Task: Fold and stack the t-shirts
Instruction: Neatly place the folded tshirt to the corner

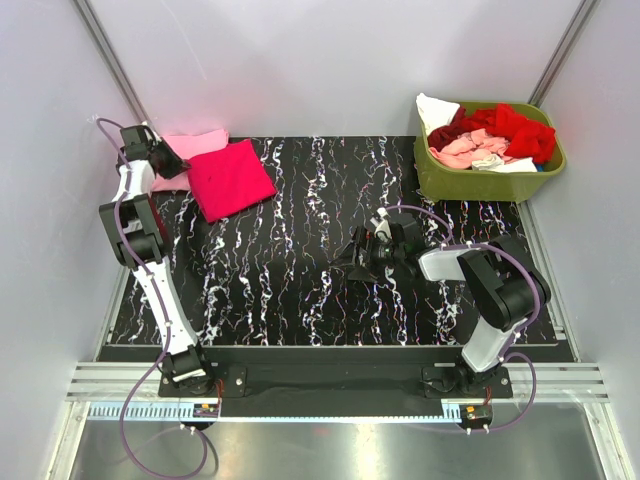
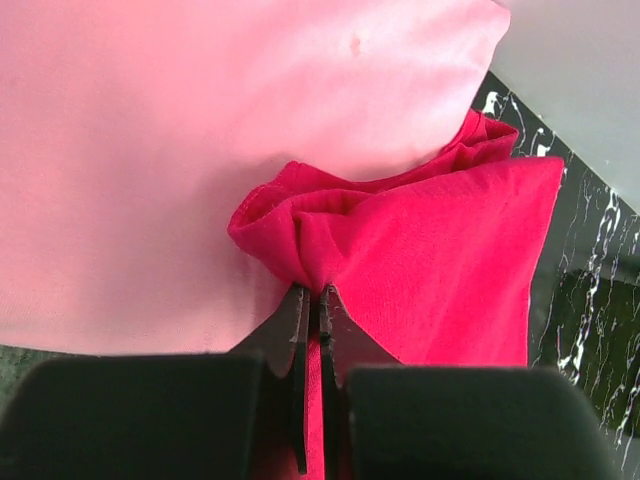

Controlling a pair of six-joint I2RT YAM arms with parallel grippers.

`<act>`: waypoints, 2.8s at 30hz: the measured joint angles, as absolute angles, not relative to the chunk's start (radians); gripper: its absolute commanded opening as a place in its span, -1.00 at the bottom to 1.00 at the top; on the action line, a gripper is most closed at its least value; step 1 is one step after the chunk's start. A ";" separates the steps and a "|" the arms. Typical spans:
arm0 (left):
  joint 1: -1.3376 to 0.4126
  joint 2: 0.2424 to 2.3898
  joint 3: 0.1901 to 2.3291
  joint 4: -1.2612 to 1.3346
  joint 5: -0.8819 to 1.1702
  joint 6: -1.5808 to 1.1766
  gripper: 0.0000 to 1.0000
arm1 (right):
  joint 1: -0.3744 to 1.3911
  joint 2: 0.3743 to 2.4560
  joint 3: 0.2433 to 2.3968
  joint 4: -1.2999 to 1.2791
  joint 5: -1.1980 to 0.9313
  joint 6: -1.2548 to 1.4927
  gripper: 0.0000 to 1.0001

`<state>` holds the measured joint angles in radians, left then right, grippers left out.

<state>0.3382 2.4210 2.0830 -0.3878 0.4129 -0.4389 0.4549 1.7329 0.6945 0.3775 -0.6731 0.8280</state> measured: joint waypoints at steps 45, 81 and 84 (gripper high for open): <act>0.317 2.321 2.440 -0.601 0.363 -0.376 -1.00 | 0.444 1.734 0.694 0.400 -0.699 0.843 0.99; 0.354 2.443 2.475 -0.373 0.419 -0.366 -0.72 | 0.437 1.753 0.696 0.408 -0.701 0.858 0.99; 0.361 2.516 2.480 -0.307 0.389 -0.362 -0.67 | 0.436 1.754 0.696 0.408 -0.700 0.862 0.99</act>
<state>0.3614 2.5164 2.4798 -0.3073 0.3893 -0.3618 0.4362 1.7538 0.6960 0.4076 -0.6998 0.8616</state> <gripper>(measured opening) 0.150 0.994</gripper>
